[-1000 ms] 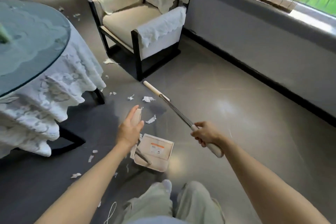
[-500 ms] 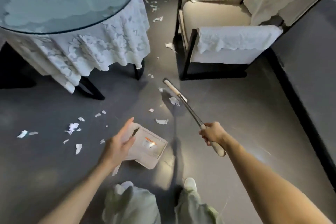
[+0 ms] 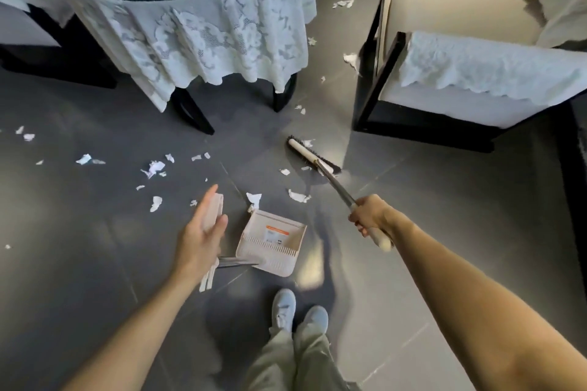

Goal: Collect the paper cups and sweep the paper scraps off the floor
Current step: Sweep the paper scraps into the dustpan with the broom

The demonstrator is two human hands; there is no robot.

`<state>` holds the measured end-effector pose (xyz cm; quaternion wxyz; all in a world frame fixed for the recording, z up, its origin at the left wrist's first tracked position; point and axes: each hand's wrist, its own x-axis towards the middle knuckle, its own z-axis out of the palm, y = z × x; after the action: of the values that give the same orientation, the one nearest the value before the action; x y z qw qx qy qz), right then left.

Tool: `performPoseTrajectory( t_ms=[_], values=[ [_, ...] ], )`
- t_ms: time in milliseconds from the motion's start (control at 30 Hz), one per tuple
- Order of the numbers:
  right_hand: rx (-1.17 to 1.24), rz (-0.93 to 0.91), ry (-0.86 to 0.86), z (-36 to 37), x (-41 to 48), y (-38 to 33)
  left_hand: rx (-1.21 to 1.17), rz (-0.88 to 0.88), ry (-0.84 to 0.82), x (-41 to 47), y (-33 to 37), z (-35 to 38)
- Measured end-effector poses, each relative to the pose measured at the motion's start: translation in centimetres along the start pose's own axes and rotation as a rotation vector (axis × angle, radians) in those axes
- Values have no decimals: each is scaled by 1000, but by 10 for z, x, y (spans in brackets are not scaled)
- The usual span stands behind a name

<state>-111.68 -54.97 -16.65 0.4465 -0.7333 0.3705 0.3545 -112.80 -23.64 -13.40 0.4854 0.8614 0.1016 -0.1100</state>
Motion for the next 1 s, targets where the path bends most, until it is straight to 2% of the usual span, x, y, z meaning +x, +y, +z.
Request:
performPoseTrajectory(
  t_ms=[133, 367, 533, 700, 833, 1000],
  values=[
    [53, 3, -94, -3, -33, -8, -71, -6, 21, -5, 13, 11],
    [134, -85, -31, -37, -41, -36, -125, 7, 12, -4, 33, 23],
    [119, -151, 50, -88, 5, -84, -157, -3, -12, 33, 77, 37],
    [160, -132, 72, -161, 62, -141, -271, 10, 14, 95, 128, 58],
    [96, -133, 115, -221, 96, -184, -359, 21, 72, 146, 177, 92],
    [29, -156, 159, -281, 135, -228, -340, 21, 42, 201, 228, 133]
  ],
)
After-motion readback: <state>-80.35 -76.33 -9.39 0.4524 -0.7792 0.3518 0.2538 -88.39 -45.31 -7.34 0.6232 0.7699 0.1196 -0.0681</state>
